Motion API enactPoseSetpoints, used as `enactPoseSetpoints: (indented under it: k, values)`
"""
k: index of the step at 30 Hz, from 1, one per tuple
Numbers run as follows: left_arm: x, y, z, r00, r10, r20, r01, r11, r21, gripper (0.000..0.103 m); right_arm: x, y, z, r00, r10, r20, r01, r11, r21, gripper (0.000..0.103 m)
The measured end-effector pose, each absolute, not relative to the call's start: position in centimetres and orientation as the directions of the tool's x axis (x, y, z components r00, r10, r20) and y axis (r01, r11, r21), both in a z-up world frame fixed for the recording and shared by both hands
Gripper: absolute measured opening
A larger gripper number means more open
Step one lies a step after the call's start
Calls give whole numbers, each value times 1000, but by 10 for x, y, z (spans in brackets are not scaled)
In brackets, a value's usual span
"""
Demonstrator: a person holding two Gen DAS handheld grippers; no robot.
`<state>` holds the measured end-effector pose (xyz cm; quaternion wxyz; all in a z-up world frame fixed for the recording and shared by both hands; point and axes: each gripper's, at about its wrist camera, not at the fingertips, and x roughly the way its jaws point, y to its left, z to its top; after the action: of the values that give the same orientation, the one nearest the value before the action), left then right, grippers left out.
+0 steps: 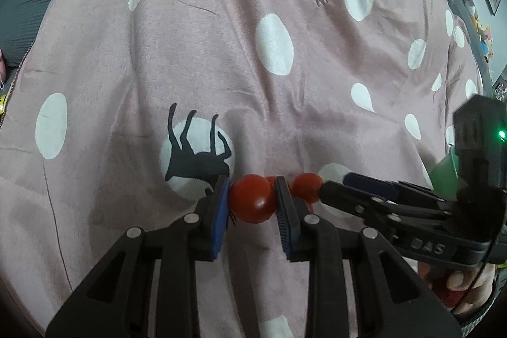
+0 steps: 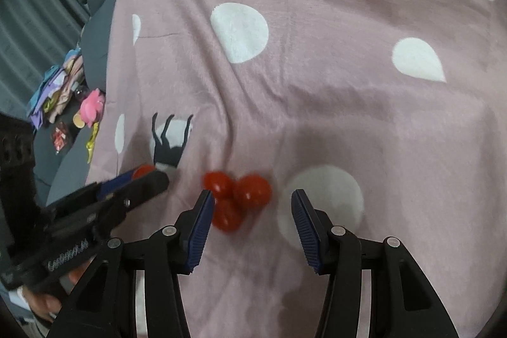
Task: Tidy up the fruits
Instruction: 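Grasp a cherry tomato with the left tool while the right tool grasps another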
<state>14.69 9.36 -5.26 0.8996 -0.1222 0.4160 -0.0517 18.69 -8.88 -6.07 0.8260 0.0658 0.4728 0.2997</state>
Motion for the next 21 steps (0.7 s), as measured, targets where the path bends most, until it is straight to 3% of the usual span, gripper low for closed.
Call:
enactPoseSetpoints:
  k: [3, 12, 21]
  values:
    - [148, 97, -55, 644, -200, -738, -7, 964, -267, 28, 196, -78, -68, 362, 527, -769, -425, 827, 367, 53]
    - [145, 102, -56, 638, -211, -740, -6, 960, -278, 28, 199, -64, -78, 344, 491, -800, -437, 838, 327, 31]
    - [132, 95, -47, 640, -217, -737, 7, 961, -277, 28, 184, -80, -60, 399, 494, -773, -431, 845, 318, 30]
